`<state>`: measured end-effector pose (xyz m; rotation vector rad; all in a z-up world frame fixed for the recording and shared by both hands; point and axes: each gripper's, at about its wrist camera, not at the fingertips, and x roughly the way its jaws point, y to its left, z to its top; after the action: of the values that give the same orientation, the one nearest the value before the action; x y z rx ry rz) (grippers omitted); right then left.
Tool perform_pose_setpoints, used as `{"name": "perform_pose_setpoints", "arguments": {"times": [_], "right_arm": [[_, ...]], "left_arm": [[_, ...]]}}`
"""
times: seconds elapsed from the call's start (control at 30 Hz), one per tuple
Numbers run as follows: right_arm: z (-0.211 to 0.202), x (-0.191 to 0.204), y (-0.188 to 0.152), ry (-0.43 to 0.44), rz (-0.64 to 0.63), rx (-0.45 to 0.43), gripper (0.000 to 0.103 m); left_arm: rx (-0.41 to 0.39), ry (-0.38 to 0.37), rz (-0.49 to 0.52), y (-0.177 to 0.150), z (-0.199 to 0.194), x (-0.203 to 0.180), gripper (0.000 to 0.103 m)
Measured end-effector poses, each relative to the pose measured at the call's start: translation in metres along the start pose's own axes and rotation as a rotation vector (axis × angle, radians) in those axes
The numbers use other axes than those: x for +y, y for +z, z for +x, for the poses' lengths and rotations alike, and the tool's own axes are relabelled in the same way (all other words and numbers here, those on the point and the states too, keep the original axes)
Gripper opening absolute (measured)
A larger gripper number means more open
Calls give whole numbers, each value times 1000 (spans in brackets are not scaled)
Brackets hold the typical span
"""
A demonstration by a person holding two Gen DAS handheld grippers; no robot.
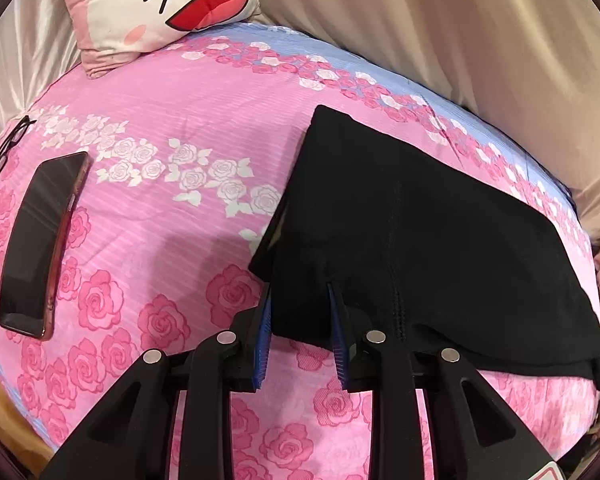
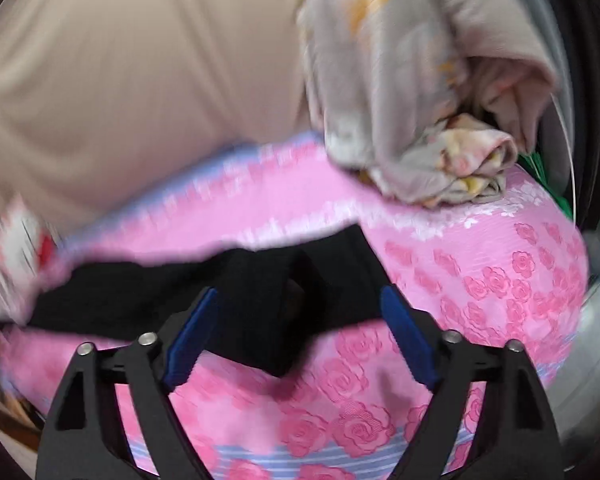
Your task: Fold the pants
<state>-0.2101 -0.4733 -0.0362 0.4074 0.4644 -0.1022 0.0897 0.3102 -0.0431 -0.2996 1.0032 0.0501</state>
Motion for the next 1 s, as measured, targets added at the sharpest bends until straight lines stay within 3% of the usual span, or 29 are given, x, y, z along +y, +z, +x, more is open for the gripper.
{"name": "perform_pose_setpoints", "arguments": {"times": [0.07, 0.13, 0.2, 0.3, 0.37, 0.4, 0.53, 0.6, 0.63, 0.67, 0.73, 0.77, 0.8, 0.83, 0.9, 1.0], "right_arm": [[-3, -2, 10, 11, 4, -8, 83], [13, 1, 18, -29, -52, 61, 87], [50, 0, 24, -117, -120, 187, 89], [91, -4, 45, -111, -95, 261, 86], [105, 10, 63, -103, -154, 242, 29], [108, 27, 76, -140, -236, 220, 29], [36, 94, 114, -143, -547, -122, 27], [9, 108, 92, -288, -756, -166, 37], [8, 104, 73, -385, -849, -155, 66], [17, 88, 42, -508, -947, -87, 95], [37, 47, 1, -659, -1012, 107, 93], [41, 22, -19, -714, -989, 220, 89], [36, 9, -27, -718, -932, 260, 87], [26, 4, -28, -695, -857, 256, 87], [-1, 3, -13, -614, -648, 159, 88], [-4, -2, 33, -423, -340, 99, 89]], "left_arm": [[14, 12, -1, 4, 4, -2, 24], [11, 42, 23, 5, 7, -7, 24], [12, 58, 26, 5, 8, -8, 24], [18, 69, 10, 7, 10, -6, 25], [23, 87, 6, 9, 12, -6, 25], [27, 90, 3, 12, 12, -6, 25], [25, 109, 13, 13, 4, -4, 25], [24, 113, 25, 7, -1, -1, 28], [27, 111, 28, 3, -1, 1, 31], [31, 115, 29, 0, -1, 3, 39], [43, 129, 25, -5, -3, 8, 46], [51, 127, 17, -5, -6, 10, 46], [52, 129, 11, -3, -10, 10, 46], [37, 212, 7, 3, -19, 9, 41], [-19, 272, 7, 16, -40, 6, 38], [-113, 257, -6, 35, -70, -5, 38]]}}
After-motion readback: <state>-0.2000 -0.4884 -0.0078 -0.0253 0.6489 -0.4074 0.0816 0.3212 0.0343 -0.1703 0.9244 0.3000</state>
